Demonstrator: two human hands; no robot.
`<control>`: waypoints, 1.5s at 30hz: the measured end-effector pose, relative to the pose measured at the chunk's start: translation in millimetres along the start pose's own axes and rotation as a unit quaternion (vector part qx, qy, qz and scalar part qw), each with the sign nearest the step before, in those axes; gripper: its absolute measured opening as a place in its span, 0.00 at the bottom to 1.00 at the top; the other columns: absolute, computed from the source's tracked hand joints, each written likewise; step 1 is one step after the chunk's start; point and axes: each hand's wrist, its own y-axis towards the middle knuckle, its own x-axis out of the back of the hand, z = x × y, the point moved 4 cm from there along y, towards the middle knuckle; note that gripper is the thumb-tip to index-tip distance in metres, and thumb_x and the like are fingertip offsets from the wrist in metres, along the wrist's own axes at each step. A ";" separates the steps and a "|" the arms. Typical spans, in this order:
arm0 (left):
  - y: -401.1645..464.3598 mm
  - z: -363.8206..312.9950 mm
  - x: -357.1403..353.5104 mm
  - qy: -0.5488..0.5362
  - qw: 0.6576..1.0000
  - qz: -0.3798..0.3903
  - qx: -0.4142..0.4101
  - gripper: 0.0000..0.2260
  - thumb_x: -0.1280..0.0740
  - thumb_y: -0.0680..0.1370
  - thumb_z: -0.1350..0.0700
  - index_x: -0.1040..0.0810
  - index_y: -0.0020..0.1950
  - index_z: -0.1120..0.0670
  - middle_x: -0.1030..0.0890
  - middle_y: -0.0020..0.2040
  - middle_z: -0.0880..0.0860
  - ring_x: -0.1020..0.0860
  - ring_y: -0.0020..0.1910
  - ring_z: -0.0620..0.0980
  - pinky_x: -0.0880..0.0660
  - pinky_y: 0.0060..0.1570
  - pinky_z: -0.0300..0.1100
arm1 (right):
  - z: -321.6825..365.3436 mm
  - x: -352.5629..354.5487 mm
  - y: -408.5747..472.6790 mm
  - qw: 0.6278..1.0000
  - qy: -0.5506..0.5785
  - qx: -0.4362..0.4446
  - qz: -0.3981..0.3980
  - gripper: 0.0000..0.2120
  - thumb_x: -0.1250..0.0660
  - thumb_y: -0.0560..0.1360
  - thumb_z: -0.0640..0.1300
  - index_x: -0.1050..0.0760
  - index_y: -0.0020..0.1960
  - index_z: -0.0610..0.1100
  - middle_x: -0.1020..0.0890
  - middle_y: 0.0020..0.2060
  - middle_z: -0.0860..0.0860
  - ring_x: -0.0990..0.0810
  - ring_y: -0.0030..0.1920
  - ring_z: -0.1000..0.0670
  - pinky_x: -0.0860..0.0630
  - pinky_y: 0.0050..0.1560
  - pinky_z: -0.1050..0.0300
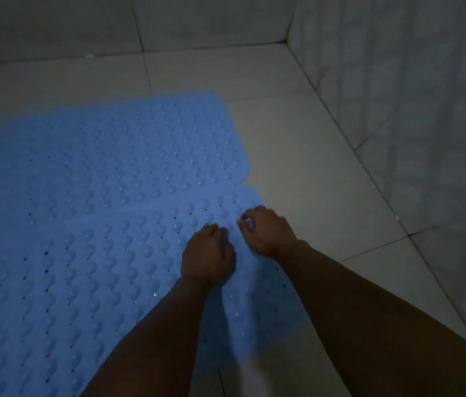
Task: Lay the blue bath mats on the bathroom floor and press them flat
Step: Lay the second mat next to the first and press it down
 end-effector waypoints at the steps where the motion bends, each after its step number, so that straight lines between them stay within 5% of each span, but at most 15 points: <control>1: -3.6 1.7 6.5 0.012 0.999 -0.041 0.006 0.29 0.47 0.76 0.40 0.22 0.69 0.53 0.22 0.70 0.56 0.28 0.73 0.61 0.29 0.69 0.56 | 1.3 -12.4 -5.0 1.000 -0.008 0.000 0.005 0.22 0.44 0.82 0.58 0.26 0.70 0.47 0.25 0.68 0.43 0.28 0.71 0.40 0.31 0.69 0.43; 5: -14.4 8.4 12.5 0.049 0.992 -0.118 0.019 0.25 0.43 0.77 0.44 0.21 0.68 0.51 0.22 0.70 0.55 0.32 0.77 0.61 0.31 0.71 0.62 | 1.3 -66.9 -13.3 0.997 -0.054 0.046 -0.033 0.34 0.48 0.80 0.60 0.32 0.75 0.38 0.33 0.76 0.37 0.35 0.77 0.36 0.33 0.72 0.33; 12: -8.5 21.2 1.8 0.034 0.985 -0.167 0.005 0.20 0.42 0.81 0.47 0.21 0.68 0.52 0.23 0.72 0.54 0.36 0.79 0.59 0.36 0.74 0.61 | -2.7 -95.0 -14.2 0.989 -0.095 0.071 -0.092 0.38 0.49 0.81 0.63 0.47 0.81 0.37 0.50 0.82 0.40 0.55 0.82 0.41 0.52 0.80 0.37; 21: -0.4 32.9 -7.1 0.067 0.975 -0.212 -0.020 0.18 0.39 0.83 0.46 0.21 0.69 0.50 0.23 0.72 0.53 0.38 0.80 0.59 0.48 0.76 0.69 | -7.9 -102.4 -10.3 0.987 -0.076 0.081 -0.119 0.41 0.47 0.80 0.67 0.45 0.81 0.37 0.48 0.82 0.39 0.53 0.82 0.41 0.51 0.80 0.36; 31: -15.8 33.7 10.7 0.076 0.968 -0.239 0.002 0.19 0.41 0.83 0.45 0.19 0.67 0.52 0.22 0.71 0.55 0.36 0.79 0.60 0.42 0.75 0.66 | -4.1 -82.3 1.6 0.999 0.038 0.031 0.013 0.44 0.46 0.77 0.71 0.48 0.82 0.44 0.52 0.83 0.46 0.56 0.82 0.47 0.59 0.81 0.47; 33: -25.5 27.6 17.0 0.078 0.967 -0.243 0.003 0.19 0.41 0.84 0.44 0.20 0.67 0.52 0.23 0.71 0.55 0.36 0.79 0.60 0.43 0.76 0.65 | -4.4 -55.0 5.6 0.991 0.116 0.003 0.062 0.39 0.39 0.79 0.66 0.43 0.82 0.46 0.46 0.82 0.46 0.49 0.82 0.49 0.53 0.81 0.50; 35: -34.4 18.1 20.7 0.073 0.968 -0.242 0.003 0.20 0.42 0.84 0.44 0.21 0.68 0.52 0.23 0.72 0.55 0.37 0.80 0.60 0.44 0.76 0.65 | -10.8 -27.0 2.7 0.988 0.153 -0.005 0.028 0.35 0.36 0.78 0.64 0.37 0.80 0.48 0.35 0.79 0.48 0.37 0.79 0.50 0.41 0.78 0.54; 38: -40.9 6.0 23.2 0.068 0.968 -0.242 -0.002 0.21 0.43 0.84 0.43 0.21 0.69 0.52 0.24 0.73 0.55 0.38 0.80 0.60 0.45 0.77 0.65 | -20.2 -20.6 -19.4 0.995 0.101 0.004 -0.016 0.33 0.37 0.79 0.65 0.35 0.79 0.49 0.32 0.77 0.49 0.36 0.78 0.49 0.38 0.76 0.53; 41: -47.1 -0.6 22.4 0.068 0.963 -0.260 -0.011 0.19 0.42 0.84 0.44 0.20 0.67 0.52 0.23 0.71 0.55 0.36 0.79 0.61 0.42 0.76 0.66 | -30.0 -55.5 -46.7 0.998 0.011 0.047 -0.033 0.39 0.47 0.79 0.67 0.40 0.80 0.43 0.39 0.80 0.42 0.44 0.81 0.43 0.42 0.79 0.45; 45: -44.8 -1.2 11.3 0.062 0.967 -0.248 -0.007 0.20 0.45 0.85 0.43 0.21 0.68 0.51 0.23 0.72 0.54 0.36 0.80 0.60 0.43 0.76 0.64 | -40.1 -95.2 -61.6 0.994 -0.061 0.078 -0.048 0.40 0.46 0.81 0.66 0.47 0.82 0.41 0.48 0.82 0.40 0.52 0.82 0.41 0.48 0.79 0.37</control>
